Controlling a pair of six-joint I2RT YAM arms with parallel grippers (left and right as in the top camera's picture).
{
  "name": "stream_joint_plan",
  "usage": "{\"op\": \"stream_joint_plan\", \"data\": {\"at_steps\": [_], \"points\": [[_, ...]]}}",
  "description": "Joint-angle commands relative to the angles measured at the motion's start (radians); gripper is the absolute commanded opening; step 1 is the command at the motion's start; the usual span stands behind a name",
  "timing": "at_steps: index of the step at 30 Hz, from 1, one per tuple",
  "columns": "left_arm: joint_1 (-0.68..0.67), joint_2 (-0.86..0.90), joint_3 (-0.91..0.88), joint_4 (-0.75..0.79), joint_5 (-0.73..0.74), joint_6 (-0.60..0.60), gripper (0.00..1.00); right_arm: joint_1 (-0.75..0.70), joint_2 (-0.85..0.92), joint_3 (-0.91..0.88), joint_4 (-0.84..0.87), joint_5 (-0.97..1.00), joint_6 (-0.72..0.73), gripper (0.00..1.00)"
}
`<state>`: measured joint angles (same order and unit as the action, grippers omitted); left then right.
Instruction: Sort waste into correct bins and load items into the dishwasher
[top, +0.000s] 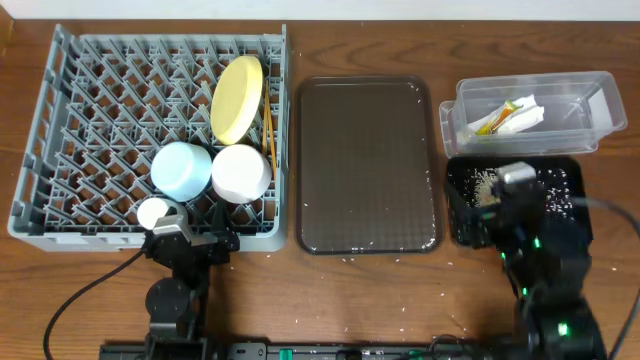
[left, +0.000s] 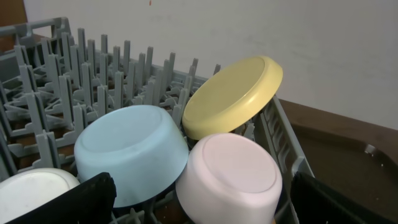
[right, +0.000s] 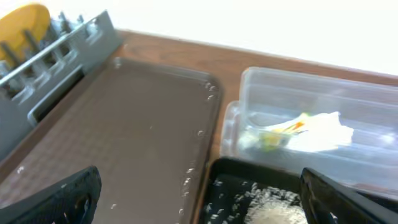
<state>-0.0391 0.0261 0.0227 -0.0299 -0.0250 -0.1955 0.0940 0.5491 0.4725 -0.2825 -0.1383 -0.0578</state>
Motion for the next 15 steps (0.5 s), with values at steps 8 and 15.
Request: {"op": "stream_joint_plan", "data": {"at_steps": [8, 15], "points": [[0.005, -0.001, -0.019, -0.04, -0.011, -0.009, 0.91, -0.082, -0.505, -0.393, 0.16, -0.01, -0.017, 0.99], [0.005, -0.001, -0.019, -0.04, -0.011, -0.009, 0.91, -0.082, -0.544, -0.468, 0.229, -0.027, 0.016, 0.99]]}}
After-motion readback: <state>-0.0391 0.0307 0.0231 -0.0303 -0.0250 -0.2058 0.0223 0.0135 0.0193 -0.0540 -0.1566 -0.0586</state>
